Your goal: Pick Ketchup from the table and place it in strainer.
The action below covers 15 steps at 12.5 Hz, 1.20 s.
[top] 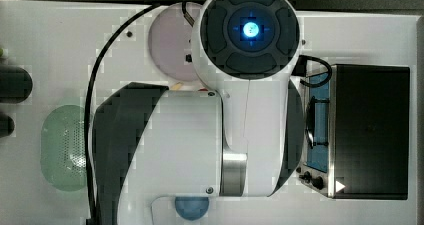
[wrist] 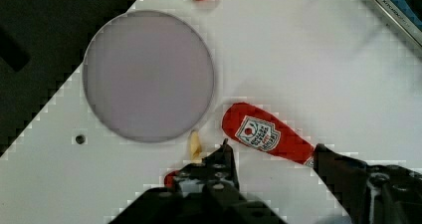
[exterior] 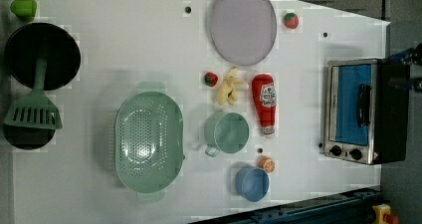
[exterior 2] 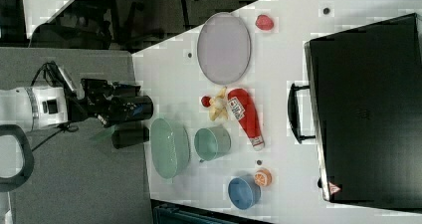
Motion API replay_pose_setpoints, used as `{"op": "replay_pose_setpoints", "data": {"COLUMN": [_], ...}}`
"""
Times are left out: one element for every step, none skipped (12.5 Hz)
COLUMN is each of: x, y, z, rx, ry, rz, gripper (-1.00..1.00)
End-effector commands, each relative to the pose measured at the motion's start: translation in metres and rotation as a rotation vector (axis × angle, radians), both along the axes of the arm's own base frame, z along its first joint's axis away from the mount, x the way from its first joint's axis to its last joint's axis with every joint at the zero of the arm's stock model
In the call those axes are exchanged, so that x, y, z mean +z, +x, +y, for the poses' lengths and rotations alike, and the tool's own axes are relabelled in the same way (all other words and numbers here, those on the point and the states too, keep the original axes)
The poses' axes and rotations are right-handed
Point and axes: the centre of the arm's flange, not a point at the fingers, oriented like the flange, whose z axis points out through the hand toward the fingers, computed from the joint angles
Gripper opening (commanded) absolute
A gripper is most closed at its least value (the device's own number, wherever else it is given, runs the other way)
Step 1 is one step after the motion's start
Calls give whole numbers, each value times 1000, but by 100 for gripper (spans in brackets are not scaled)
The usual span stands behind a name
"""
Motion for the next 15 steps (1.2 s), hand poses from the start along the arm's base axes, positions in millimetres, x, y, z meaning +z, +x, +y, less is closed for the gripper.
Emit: {"op": "replay_pose_setpoints", "data": {"x": [27, 24, 17, 7, -5, -18, -31, -46, -61, -78, -96, -116, -136, -155, -175], "y": [-90, -89, -87, -84, -81, -76, -70, -63, -57, -52, -48, -44, -41, -38, -36], "z": [-24, -24, -23, -20, -18, -15, -13, -11, -9, -8, -8, -8, -8, -8, -9], "rx": [-71, -68, -59, -45, -23, 11, 65, 141, 235, 338, 443, 556, 662, 750, 821], "ry": [4, 5, 5, 5, 5, 6, 8, 10, 13, 17, 22, 30, 37, 39, 40], "rz": [103, 108, 117, 130, 144, 152, 150, 142, 135, 131, 130, 134, 132, 122, 111], "gripper": [59, 81, 99, 100, 100, 100, 100, 100, 100, 100, 100, 100, 100, 100, 100]}}
